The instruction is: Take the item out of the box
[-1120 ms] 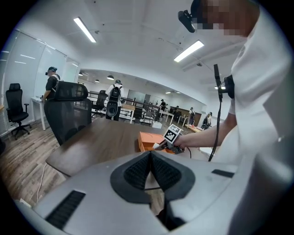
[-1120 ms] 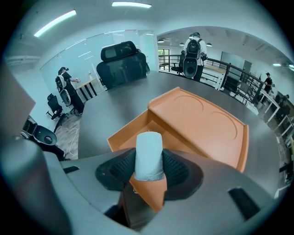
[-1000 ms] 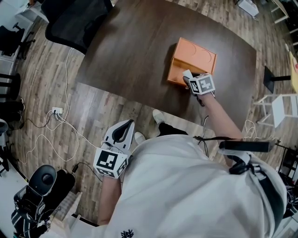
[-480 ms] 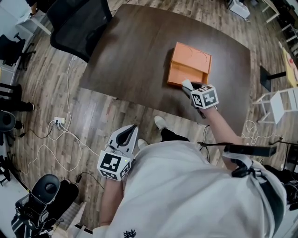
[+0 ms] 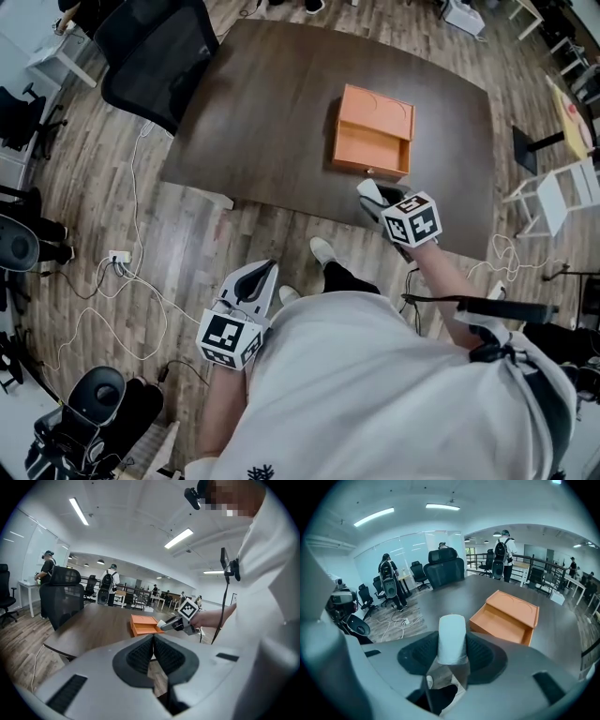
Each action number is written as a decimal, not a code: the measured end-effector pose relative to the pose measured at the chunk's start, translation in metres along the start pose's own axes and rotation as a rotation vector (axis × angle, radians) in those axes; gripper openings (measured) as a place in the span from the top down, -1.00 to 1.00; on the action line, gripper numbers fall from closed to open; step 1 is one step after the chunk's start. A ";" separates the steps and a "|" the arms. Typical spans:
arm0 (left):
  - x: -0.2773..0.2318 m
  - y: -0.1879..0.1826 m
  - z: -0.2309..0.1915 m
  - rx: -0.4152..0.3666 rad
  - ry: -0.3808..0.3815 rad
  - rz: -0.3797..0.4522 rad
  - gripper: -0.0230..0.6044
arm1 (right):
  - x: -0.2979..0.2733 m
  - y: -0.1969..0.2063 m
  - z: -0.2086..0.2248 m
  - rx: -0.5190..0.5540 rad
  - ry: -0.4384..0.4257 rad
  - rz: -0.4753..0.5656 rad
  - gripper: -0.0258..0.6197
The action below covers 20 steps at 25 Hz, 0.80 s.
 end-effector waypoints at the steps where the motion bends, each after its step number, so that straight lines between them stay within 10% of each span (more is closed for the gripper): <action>1: 0.003 0.002 0.001 -0.002 0.005 -0.001 0.89 | 0.003 0.003 -0.007 0.001 -0.005 0.002 0.38; 20: 0.043 0.033 0.017 -0.016 0.074 0.008 0.89 | 0.041 0.053 -0.105 0.013 -0.075 0.015 0.38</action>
Point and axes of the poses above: the fingertips, and each gripper's own axes: x backward along the fingers, z to its right, y out of its underside, the point moved 6 cm from there along x, backward along the fingers, and after that the axes turned 4 degrees about -x, right-handed, at the moved point
